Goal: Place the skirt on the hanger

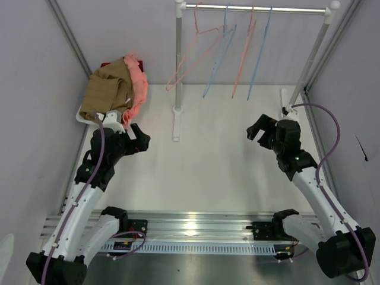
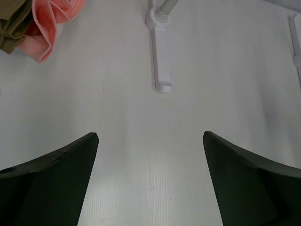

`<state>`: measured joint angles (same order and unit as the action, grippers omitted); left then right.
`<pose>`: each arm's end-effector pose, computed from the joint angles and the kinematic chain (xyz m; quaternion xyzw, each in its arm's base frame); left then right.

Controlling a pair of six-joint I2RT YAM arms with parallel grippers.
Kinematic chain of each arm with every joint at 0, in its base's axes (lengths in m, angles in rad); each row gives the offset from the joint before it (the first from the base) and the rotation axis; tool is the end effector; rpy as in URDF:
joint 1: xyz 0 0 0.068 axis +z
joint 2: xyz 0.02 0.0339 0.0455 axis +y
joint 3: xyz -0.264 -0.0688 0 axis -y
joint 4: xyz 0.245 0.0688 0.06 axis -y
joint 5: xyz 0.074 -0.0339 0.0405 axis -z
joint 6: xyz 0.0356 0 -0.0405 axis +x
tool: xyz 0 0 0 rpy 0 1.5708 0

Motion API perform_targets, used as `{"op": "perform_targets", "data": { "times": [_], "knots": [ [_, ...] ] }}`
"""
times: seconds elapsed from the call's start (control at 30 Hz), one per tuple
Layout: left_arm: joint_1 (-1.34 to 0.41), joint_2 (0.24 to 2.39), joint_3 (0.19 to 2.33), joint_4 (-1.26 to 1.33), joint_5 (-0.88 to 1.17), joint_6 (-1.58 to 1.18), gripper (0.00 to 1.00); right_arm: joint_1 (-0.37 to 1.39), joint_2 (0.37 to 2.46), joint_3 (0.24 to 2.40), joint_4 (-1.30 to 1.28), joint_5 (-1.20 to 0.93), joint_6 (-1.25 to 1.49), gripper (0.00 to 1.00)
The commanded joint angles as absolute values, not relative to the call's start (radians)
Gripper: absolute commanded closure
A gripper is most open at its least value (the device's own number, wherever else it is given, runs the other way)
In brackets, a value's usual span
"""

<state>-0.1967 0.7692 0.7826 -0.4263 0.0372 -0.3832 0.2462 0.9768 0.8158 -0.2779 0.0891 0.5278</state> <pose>0.1712 -0.0355 0.3164 -0.0678 0.8342 -0.1713 0.5198 0.2168 0.0512 0.3057 0.1420 0.8315 0.1674 0.5103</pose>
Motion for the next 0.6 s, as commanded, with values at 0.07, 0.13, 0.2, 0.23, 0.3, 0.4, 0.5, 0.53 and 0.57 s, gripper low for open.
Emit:
{"op": "perform_targets", "data": {
  "times": [0.07,0.13,0.2,0.23,0.3,0.4,0.5,0.53,0.57],
  "knots": [
    [-0.192,0.828,0.911,-0.411,-0.162,-0.403,0.01,0.242,1.002,0.836,-0.268,0.064,0.494,0.01],
    [-0.192,0.923,1.001,-0.422,-0.240,-0.403,0.01,0.244,1.015,0.831,-0.256,0.036,0.488,0.01],
    [-0.189,0.992,1.061,-0.413,-0.325,-0.402,0.01,0.244,1.023,0.827,-0.245,0.012,0.486,0.01],
    [-0.186,1.061,1.089,-0.382,-0.421,-0.399,0.01,0.244,1.035,0.827,-0.238,0.012,0.488,0.01],
    [-0.172,1.135,1.127,-0.347,-0.494,-0.391,0.01,0.244,1.049,0.833,-0.235,-0.044,0.488,0.00],
    [-0.104,1.296,1.211,-0.314,-0.502,-0.411,0.02,0.244,1.086,0.854,-0.248,-0.071,0.486,0.01],
    [-0.042,1.442,1.281,-0.269,-0.428,-0.403,0.06,0.244,1.104,0.861,-0.256,-0.092,0.488,0.01],
    [-0.031,1.477,1.316,-0.265,-0.423,-0.396,0.07,0.244,1.106,0.859,-0.253,-0.097,0.489,0.01],
    [-0.028,1.552,1.337,-0.276,-0.428,-0.384,0.08,0.245,1.108,0.858,-0.252,-0.101,0.491,0.01]
  ]
}}
